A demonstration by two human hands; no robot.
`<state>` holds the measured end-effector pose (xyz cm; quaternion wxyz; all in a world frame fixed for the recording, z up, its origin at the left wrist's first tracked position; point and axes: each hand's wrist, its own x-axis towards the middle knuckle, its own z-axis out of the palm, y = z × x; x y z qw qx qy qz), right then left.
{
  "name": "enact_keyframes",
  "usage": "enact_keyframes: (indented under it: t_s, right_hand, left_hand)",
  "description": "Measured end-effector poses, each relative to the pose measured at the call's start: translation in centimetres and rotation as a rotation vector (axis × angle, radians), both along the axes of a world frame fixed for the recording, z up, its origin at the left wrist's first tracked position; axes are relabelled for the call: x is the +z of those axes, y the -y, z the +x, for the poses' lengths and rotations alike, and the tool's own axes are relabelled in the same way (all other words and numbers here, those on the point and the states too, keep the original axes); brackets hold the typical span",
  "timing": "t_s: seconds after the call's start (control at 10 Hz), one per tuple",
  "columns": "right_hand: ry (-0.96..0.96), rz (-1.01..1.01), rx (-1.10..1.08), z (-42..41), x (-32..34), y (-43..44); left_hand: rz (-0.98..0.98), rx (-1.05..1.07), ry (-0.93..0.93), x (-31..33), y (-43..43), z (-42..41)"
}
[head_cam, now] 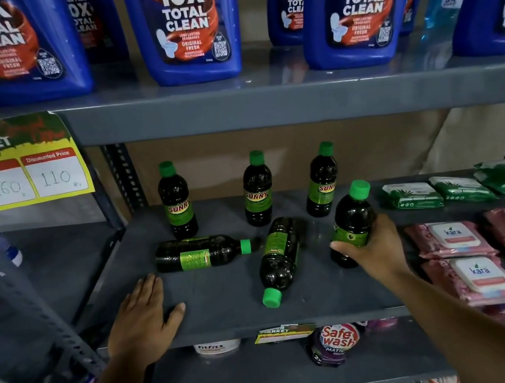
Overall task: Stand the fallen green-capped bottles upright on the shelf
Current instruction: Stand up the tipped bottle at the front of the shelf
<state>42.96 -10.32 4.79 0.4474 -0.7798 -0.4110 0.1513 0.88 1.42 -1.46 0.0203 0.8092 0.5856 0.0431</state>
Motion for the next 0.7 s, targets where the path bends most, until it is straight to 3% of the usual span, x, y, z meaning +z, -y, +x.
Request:
enact_keyframes:
  t_s: [0.1,0.3,0.4,0.5,0.7]
  right_hand:
    - [-0.095,0.017,-0.031,-0.67,0.15,-0.27]
    - [-0.063,0.117,-0.064,-0.88,-0.14,-0.51]
    - [-0.089,0.091,-0.022,-0.98,-0.11,-0.72]
    - [0.029,0.092,-0.048,-0.88,-0.54,-0.98]
    - [-0.076,0.045,-0.054,-1.38,-0.41,-0.81]
  left_hand:
    - [0.007,0.0,0.003,0.02,0.1,0.04]
    - [0.015,-0.011,0.008,-0.06,0.08,-0.06]
    - [0.022,-0.008,0.009,-0.14,0.06,-0.06]
    - [0.018,-0.007,0.001,-0.21,-0.09,-0.13]
    - [0.017,-0.009,-0.007,-0.31,0.01,-0.11]
